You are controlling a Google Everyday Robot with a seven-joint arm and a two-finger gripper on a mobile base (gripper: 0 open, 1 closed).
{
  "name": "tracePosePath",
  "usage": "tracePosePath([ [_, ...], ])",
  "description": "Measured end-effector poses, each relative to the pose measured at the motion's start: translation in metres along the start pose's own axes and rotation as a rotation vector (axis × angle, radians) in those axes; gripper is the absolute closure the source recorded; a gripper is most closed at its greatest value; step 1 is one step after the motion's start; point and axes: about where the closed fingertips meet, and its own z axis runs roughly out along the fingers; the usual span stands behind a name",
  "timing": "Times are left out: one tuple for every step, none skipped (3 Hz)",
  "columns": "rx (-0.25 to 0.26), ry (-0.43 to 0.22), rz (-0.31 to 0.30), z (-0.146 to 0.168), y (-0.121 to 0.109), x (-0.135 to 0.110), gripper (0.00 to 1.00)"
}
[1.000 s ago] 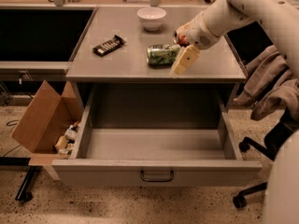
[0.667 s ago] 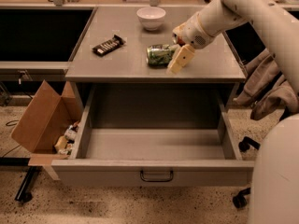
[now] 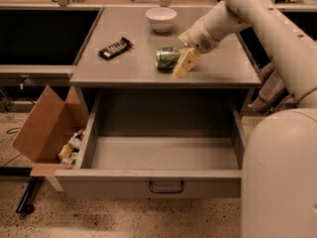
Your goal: Place green can into top drawer
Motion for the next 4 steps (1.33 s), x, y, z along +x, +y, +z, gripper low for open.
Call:
tracePosePath([
  [-0.021, 0.01, 0.028, 0.01, -0.002, 0.006, 0.19],
  [-0.021, 0.01, 0.029, 0.01, -0.002, 0.007, 0.42],
  [-0.004, -0.004, 0.009, 0.002, 0.009, -0.003, 0.66],
  [0.059, -0.071, -0.027, -0.032, 0.046, -0.023, 0.96],
])
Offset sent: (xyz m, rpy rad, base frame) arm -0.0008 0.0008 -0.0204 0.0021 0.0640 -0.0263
